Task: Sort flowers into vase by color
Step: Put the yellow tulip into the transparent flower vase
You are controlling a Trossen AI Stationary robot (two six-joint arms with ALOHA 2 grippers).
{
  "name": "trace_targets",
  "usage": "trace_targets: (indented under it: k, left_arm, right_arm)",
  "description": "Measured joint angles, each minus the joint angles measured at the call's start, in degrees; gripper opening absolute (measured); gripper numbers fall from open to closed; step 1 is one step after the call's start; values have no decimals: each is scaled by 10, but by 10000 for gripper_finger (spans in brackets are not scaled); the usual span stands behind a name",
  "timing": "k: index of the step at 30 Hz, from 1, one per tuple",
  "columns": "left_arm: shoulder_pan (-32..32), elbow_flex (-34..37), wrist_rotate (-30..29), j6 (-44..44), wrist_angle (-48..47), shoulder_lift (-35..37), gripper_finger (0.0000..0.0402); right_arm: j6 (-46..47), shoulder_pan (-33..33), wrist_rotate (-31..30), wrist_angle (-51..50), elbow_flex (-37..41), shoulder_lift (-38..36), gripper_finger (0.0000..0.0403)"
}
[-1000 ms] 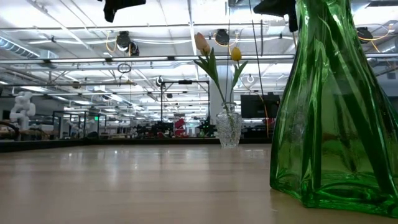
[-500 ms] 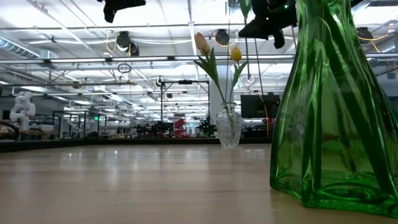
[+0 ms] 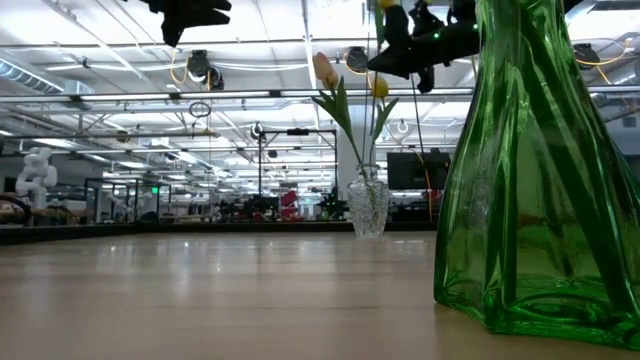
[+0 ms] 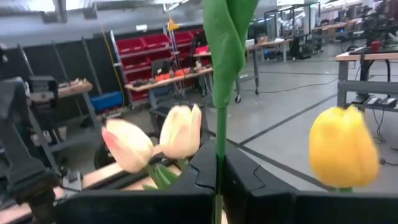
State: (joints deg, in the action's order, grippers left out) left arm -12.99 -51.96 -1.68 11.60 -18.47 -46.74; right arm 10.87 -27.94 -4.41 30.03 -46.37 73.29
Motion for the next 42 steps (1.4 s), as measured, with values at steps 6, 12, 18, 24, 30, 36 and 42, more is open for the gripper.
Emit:
trace_targets:
  k: [6, 12, 18, 24, 30, 36, 42]
  left_arm:
    - [0, 0, 2, 0, -2, 0, 123]
    - [0, 0, 3, 0, -2, 0, 123]
    - [0, 0, 4, 0, -6, 0, 123]
    - [0, 0, 4, 0, -7, 0, 123]
    - [0, 0, 4, 0, -7, 0, 123]
    - [0, 0, 4, 0, -7, 0, 123]
    - [0, 0, 4, 0, -6, 0, 123]
  right_arm:
    - [-15, -14, 3, 38, 0, 41, 0]
    - [-37, -25, 3, 58, 0, 81, 0]
    - [-50, -25, 3, 59, 0, 103, 0]
    - [-70, -25, 2, 52, 0, 111, 0]
    - [-73, -25, 0, 49, 0, 111, 0]
    - [-74, -25, 0, 43, 0, 111, 15]
    - [-75, -25, 0, 28, 0, 111, 41]
